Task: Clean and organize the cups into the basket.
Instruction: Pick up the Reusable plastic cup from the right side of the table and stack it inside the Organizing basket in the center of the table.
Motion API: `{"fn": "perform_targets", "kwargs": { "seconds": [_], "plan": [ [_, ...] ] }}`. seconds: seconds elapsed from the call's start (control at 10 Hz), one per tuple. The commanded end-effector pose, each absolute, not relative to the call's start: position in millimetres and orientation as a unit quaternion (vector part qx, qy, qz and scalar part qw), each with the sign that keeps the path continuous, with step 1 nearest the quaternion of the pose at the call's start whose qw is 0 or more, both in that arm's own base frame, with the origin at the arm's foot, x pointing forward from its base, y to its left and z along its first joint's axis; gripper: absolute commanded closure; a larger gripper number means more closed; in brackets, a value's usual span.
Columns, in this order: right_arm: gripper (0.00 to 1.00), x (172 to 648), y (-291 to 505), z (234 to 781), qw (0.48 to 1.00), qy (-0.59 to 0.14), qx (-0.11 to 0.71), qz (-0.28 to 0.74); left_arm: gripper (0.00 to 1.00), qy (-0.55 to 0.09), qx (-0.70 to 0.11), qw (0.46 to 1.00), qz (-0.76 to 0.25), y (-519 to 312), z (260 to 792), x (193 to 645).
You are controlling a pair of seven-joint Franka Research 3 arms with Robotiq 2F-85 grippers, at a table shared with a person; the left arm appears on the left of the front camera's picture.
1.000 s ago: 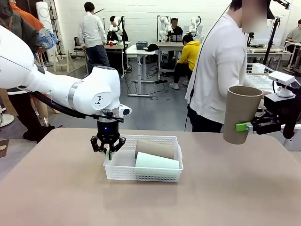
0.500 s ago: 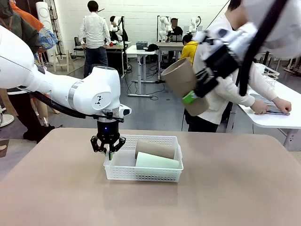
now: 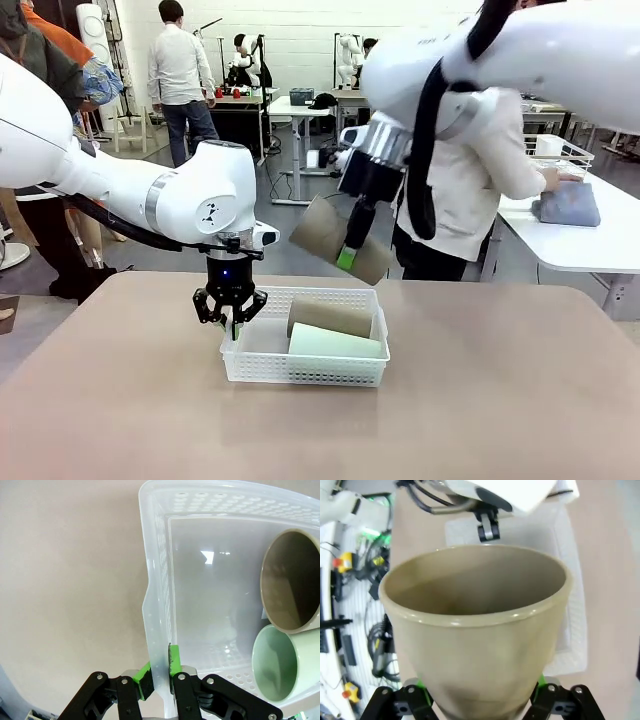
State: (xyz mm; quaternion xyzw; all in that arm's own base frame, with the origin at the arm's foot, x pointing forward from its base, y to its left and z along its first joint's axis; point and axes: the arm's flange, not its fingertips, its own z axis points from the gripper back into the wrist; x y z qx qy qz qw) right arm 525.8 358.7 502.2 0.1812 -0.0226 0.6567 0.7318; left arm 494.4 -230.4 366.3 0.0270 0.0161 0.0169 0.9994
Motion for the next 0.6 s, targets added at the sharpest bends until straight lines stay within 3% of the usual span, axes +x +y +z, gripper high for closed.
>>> {"fn": "perform_targets", "kwargs": {
  "seconds": [0.0, 0.5],
  "plan": [
    [0.18, 537.4, 377.2, 507.8, 0.732, 0.001, 0.141, 0.667, 1.0, 0.011, 0.027, 0.999, 0.012, -229.3, 367.1, 494.7],
    [0.18, 521.1, 365.8, 465.5, 0.699, 0.014, 0.131, 0.703, 1.0, 0.011, 0.027, 0.999, 0.012, -229.3, 367.1, 494.7]
  ]
}}
